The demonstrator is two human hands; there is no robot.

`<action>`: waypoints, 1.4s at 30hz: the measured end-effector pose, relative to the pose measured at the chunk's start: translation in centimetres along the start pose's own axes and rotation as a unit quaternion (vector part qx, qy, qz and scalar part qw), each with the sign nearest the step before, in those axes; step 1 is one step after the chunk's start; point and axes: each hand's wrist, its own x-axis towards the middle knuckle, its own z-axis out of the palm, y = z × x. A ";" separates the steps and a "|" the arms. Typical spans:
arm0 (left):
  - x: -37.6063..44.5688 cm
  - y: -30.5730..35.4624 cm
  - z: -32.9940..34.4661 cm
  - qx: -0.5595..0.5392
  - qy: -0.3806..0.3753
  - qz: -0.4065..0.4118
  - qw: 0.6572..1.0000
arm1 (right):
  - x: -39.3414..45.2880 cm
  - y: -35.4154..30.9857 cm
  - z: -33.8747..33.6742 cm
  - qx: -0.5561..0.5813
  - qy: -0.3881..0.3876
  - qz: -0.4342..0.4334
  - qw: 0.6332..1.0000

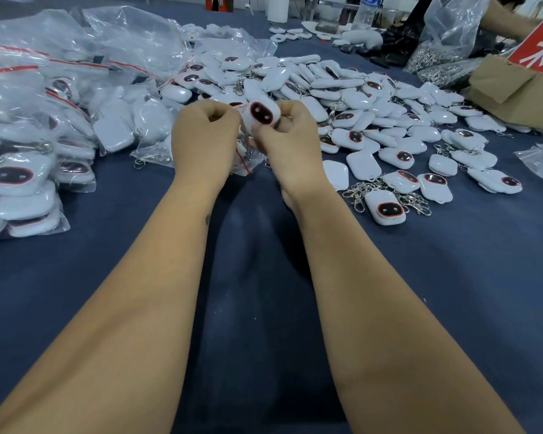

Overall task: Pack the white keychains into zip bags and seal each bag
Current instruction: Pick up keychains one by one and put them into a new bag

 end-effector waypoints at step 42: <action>-1.9 1.5 0.6 0.140 0.020 0.196 0.970 | -0.1 1.6 0.3 -0.383 -0.117 -0.110 0.910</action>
